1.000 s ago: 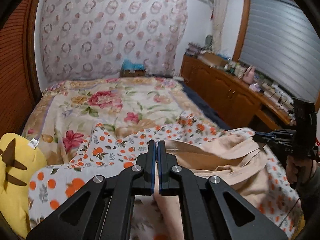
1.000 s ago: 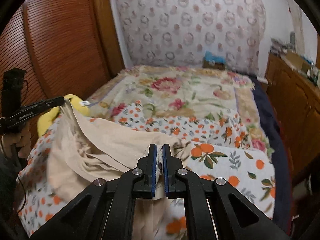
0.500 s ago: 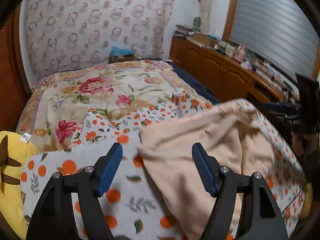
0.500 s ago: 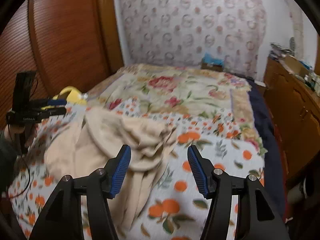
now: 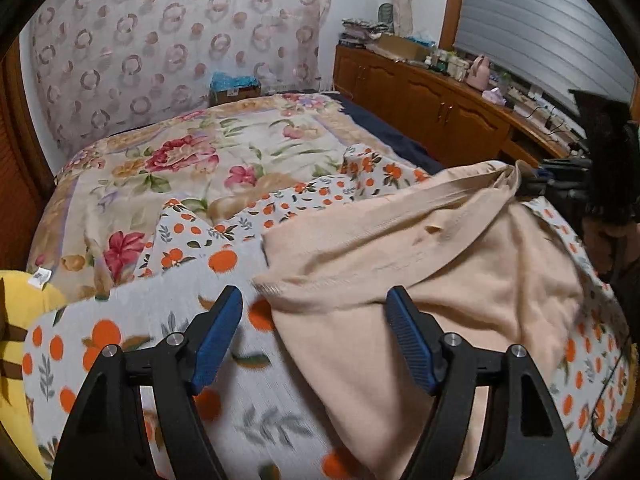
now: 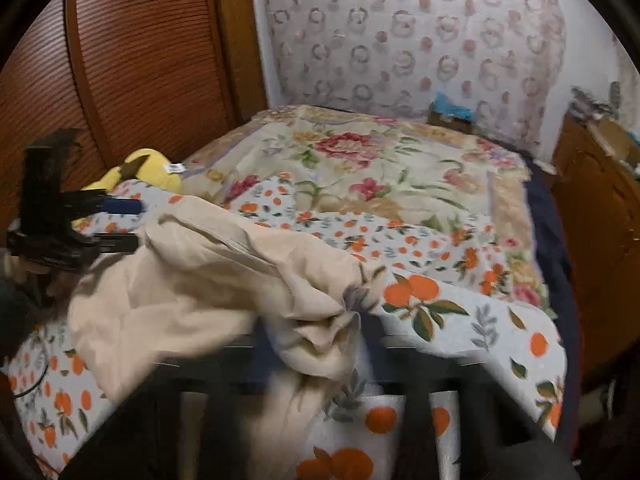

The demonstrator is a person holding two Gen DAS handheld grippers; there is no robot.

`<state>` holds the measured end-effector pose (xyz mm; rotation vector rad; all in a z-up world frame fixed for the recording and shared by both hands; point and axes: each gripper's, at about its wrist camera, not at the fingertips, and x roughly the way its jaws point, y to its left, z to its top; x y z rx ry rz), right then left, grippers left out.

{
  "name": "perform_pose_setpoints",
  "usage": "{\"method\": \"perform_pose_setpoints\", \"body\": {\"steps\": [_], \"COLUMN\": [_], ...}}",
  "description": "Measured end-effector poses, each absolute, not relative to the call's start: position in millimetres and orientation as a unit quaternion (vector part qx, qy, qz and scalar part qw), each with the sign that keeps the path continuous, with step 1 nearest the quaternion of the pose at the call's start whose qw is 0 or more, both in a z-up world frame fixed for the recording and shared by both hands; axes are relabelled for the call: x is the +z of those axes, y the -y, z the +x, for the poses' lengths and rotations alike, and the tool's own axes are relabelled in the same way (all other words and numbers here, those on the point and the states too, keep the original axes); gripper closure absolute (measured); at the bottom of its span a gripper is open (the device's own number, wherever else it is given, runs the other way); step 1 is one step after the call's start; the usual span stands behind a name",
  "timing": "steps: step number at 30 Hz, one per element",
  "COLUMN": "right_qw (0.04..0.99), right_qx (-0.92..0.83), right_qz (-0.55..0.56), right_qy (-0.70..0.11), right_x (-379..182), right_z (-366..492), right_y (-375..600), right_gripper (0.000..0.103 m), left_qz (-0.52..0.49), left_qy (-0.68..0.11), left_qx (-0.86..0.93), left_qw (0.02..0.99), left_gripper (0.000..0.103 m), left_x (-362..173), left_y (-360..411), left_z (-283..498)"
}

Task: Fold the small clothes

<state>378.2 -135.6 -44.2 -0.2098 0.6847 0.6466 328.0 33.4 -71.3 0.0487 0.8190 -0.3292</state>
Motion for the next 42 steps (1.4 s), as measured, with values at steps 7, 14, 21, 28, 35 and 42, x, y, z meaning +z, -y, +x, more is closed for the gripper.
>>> {"method": "perform_pose_setpoints", "body": {"steps": [7,14,21,28,35,42], "right_qw": [0.918,0.92,0.907,0.89,0.881,0.884], "right_qx": [0.215,0.21,0.248,0.243,0.252,0.268], "right_qz": [-0.062,-0.061,-0.064,-0.042,-0.015,-0.044], "right_qy": [-0.327,-0.324,-0.333,-0.383,-0.399,-0.38], "right_x": [-45.6,-41.0,-44.5,-68.2,-74.2,-77.1], "right_z": [394.0,387.0,371.2,385.4,400.8,391.1], "right_y": [156.8,151.0,154.8,160.5,165.5,150.4], "right_gripper": [0.092,0.046,0.037,0.03,0.03,0.046], "left_qz": [-0.006,-0.014,0.011,-0.008,-0.003,0.005], "left_qy": [-0.346,-0.349,-0.398,-0.423,-0.417,-0.417], "left_qx": [-0.025,-0.067,-0.138,-0.137,-0.123,-0.162], "left_qw": [0.938,0.935,0.907,0.896,0.901,0.895], "left_gripper": [0.028,0.028,0.028,0.034,0.054,0.078], "left_x": [-53.0,-46.7,-67.3,-83.3,-82.8,-82.7], "left_y": [-72.8,-73.6,-44.6,-37.2,-37.1,-29.5], "left_z": [353.9,334.5,320.4,345.4,370.8,375.8]}}
